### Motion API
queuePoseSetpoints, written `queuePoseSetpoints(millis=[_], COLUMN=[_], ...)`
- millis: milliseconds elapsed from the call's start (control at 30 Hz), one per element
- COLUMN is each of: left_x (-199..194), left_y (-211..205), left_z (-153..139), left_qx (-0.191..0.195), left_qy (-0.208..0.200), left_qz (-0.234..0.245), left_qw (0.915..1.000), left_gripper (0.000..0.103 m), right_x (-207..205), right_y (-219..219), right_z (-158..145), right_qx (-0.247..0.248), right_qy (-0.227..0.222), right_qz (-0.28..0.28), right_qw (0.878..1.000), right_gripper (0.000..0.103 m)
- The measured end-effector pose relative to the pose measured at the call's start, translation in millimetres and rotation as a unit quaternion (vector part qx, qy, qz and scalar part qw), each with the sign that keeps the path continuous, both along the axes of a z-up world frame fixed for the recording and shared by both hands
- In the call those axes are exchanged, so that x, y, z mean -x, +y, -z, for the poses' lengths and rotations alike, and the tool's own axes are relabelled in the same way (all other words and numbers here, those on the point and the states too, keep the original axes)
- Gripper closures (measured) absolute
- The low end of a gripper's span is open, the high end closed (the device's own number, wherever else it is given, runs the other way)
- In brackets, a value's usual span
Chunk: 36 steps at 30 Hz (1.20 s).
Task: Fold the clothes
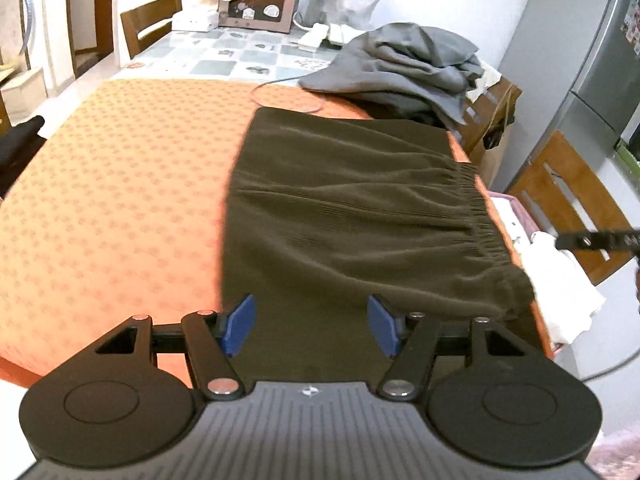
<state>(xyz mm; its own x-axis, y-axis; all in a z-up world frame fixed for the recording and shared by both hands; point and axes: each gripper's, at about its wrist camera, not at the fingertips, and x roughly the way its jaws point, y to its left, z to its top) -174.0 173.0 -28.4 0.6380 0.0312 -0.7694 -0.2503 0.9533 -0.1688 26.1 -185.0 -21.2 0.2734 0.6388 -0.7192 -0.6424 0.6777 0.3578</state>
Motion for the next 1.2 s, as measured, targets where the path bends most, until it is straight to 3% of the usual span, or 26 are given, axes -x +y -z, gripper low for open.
queuePoseSetpoints(millis=[167,367,500,633,733,867,1067,1200], left_x=[-6.5,-35.3,-67.8,-108.1,-137.4,-175.8,-230.6,-269.3], left_y=[59.0,113.6,147.1,181.8,201.4,216.5,223.3,224.5], left_z=[-0.7,-3.9,-0.7,7.4,13.5,17.8,25.4,34.0], left_qx=[0.032,-0.001,0.003,0.006,-0.011,-0.046,-0.067,-0.043], left_qy=[0.002,0.007,0.006,0.000,0.002,-0.011,-0.005,0.009], left_qz=[-0.018,-0.025,0.016,0.092,0.155,0.249,0.332,0.343], left_qw=[0.9993,0.9997,0.9998,0.9957,0.9879,0.9674,0.9408,0.9382], left_gripper=[0.032,0.032,0.032,0.032,0.032,0.032,0.032,0.032], right_x=[28.1,52.4,73.4,99.5,123.4,159.7,215.7,239.9], right_y=[15.7,37.5,60.7,85.8,105.2,134.2,187.1,213.3], right_z=[-0.7,-0.6,0.6,7.4,15.3,32.5,51.3,61.9], right_qx=[-0.023,-0.053,-0.040,-0.034,-0.036,-0.045,-0.033,-0.028], right_qy=[0.000,0.019,0.016,0.011,0.010,0.023,0.029,0.042], right_qz=[0.018,0.032,0.055,0.107,0.173,0.259,0.333,0.367], right_qw=[1.000,0.998,0.998,0.994,0.984,0.965,0.942,0.929], right_gripper=[0.060,0.058,0.058,0.058,0.058,0.058,0.058,0.058])
